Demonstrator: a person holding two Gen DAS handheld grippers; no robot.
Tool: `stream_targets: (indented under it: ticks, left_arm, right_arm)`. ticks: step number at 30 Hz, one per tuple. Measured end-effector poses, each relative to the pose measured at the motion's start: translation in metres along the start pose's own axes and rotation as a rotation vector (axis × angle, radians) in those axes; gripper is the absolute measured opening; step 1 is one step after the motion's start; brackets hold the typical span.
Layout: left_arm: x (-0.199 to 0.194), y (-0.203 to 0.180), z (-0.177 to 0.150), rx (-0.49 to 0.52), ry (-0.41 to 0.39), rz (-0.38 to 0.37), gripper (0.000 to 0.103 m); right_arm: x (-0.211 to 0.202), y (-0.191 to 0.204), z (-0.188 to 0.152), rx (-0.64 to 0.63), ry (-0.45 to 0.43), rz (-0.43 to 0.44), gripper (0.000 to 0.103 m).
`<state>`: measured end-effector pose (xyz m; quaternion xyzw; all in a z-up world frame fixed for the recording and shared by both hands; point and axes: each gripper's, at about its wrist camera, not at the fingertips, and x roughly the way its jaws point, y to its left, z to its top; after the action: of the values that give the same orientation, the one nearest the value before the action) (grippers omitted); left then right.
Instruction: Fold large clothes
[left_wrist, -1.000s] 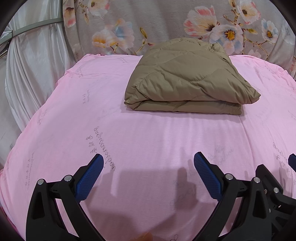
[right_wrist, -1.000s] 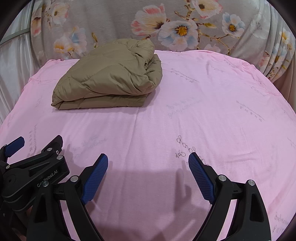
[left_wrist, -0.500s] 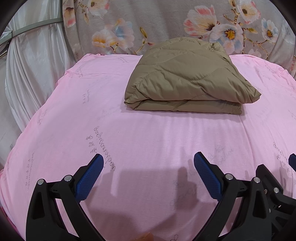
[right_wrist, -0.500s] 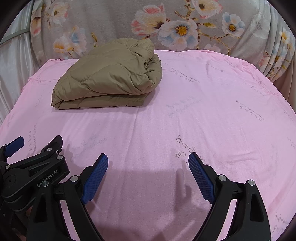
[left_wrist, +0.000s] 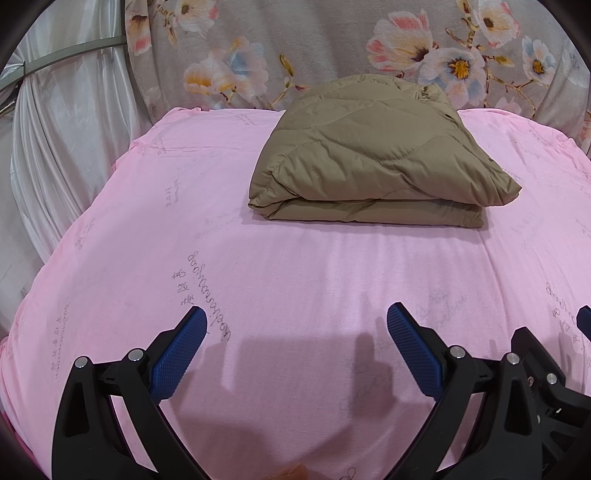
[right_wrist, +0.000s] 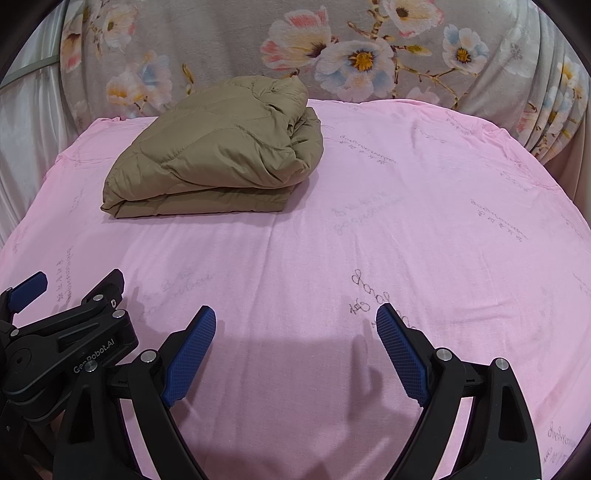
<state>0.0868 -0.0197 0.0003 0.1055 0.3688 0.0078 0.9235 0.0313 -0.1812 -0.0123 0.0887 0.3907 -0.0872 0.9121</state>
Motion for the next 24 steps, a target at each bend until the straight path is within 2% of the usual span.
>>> stream_targets:
  ticks: [24]
  left_arm:
    - [0.0006,0.0,0.0,0.003,0.004,0.0,0.096]
  right_arm:
    - [0.0,-0.003,0.0003,-0.002,0.0,-0.002,0.087]
